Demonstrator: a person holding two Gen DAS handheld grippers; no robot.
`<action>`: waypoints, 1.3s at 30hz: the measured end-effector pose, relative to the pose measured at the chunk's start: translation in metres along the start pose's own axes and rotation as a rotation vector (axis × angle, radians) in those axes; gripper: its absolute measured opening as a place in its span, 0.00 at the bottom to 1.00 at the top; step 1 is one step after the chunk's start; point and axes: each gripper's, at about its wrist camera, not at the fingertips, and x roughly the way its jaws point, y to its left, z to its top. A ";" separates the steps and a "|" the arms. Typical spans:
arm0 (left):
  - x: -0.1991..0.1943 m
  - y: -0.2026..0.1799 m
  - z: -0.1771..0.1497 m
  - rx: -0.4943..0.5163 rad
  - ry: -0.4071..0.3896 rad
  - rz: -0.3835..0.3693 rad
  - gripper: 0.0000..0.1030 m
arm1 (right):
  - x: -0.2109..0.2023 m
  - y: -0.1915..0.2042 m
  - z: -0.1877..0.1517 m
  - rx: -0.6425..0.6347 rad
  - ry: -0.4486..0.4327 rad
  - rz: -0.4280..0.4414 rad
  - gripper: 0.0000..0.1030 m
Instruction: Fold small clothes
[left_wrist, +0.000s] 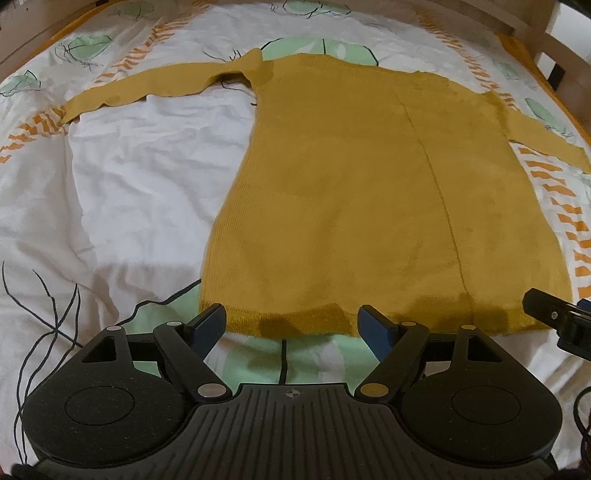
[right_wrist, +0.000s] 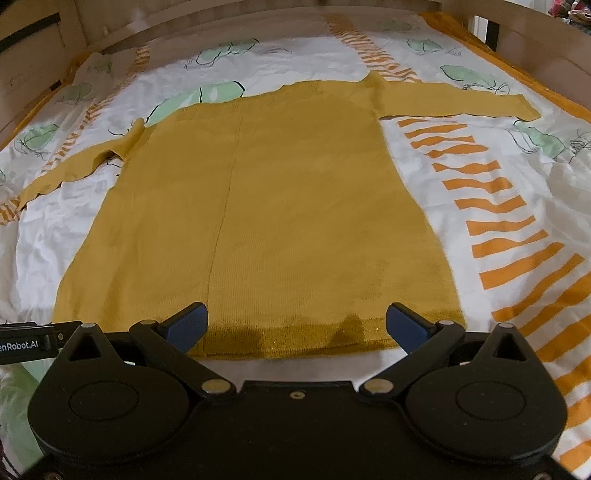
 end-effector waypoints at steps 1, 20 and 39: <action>0.001 0.000 0.001 -0.001 0.004 0.001 0.75 | 0.001 0.000 0.001 0.000 0.005 0.001 0.99; 0.022 0.005 0.051 0.003 -0.064 0.020 0.75 | 0.041 -0.034 0.039 0.160 0.113 0.256 0.99; 0.072 -0.019 0.174 -0.018 -0.343 -0.166 0.75 | 0.085 -0.115 0.149 0.237 0.056 0.333 1.00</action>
